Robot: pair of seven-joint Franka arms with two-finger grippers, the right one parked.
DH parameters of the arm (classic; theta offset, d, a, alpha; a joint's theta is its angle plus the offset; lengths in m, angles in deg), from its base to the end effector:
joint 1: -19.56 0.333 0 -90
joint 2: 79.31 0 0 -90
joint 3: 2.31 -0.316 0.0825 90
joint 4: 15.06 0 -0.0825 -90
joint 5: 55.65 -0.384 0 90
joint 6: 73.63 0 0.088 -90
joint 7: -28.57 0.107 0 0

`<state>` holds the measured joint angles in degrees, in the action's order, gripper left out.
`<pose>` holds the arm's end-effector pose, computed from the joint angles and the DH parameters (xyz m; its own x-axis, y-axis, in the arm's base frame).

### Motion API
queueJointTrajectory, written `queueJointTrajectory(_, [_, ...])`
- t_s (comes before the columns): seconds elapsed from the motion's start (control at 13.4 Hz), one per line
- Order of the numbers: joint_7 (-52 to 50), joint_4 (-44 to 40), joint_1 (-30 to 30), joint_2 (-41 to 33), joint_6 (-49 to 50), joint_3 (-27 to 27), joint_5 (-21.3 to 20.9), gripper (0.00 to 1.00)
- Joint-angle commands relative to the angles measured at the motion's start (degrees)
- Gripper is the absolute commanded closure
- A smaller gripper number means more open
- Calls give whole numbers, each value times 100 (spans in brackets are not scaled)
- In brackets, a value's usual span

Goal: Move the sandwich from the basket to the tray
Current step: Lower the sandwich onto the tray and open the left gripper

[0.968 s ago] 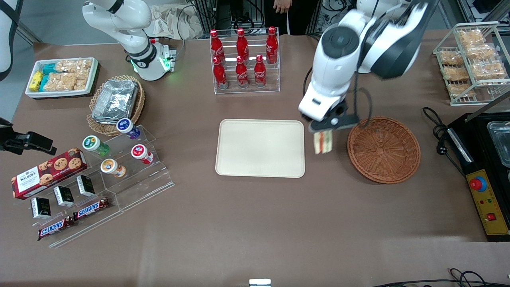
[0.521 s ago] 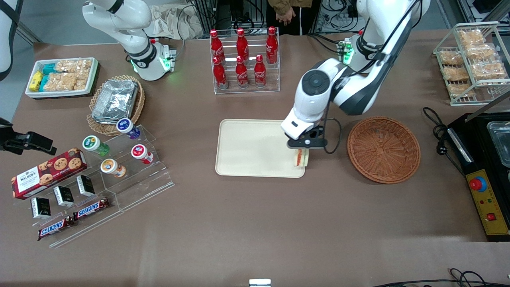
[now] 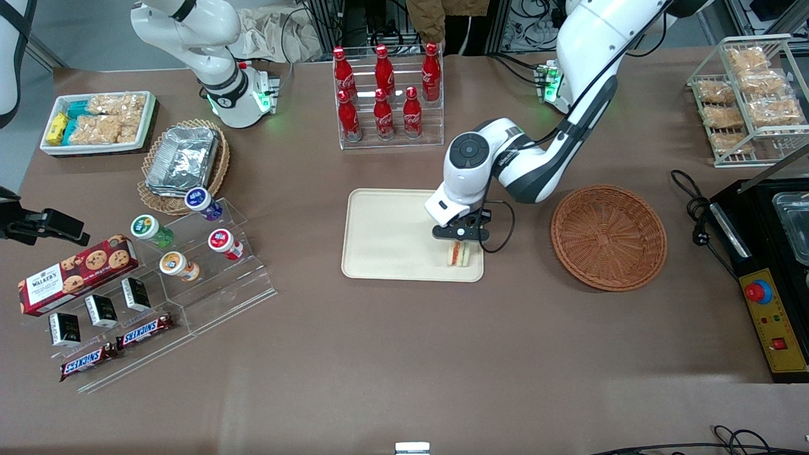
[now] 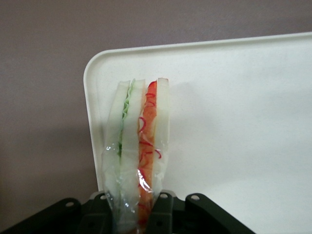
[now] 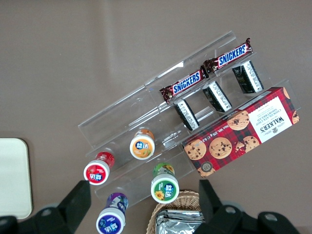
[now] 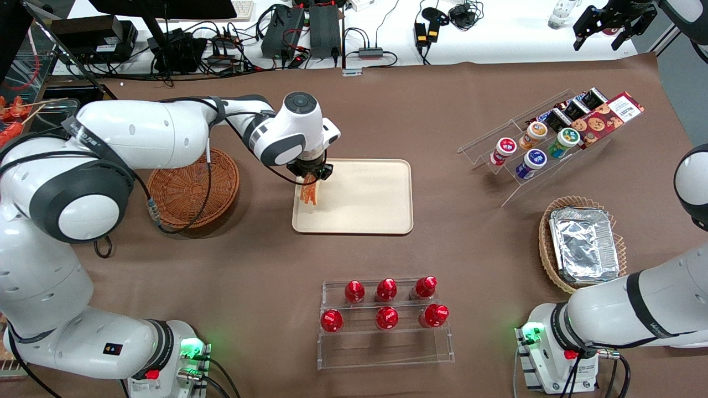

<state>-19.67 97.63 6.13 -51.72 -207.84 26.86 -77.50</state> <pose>0.4610 -0.4007 0.2506 0.9917 -0.1281 0.0103 -0.1276 -0.9909 -0.0436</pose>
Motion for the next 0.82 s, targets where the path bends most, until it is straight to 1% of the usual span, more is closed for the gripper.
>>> queueJointTrajectory(0.0, [-177, -106, -54, 149, -26, -9, -232, 52])
queueJointTrajectory(0.07, [-177, -124, -54, 202, -26, -9, -380, 1])
queueJointTrajectory(0.15, [-186, -124, -45, 238, -26, -9, -521, 0])
queueJointTrajectory(0.37, [-186, -124, -36, 238, -17, -9, -531, 0])
queueJointTrajectory(0.52, [-186, -290, -36, 229, 44, -9, -496, 0])
queueJointTrajectory(0.6, [-177, -517, -19, 177, 210, -9, -452, 0])
queueJointTrajectory(0.67, [-168, -815, 7, 142, 611, 0, -408, 0])
queueJointTrajectory(0.74, [-168, -1271, -1, 98, 1190, 9, -173, 0])
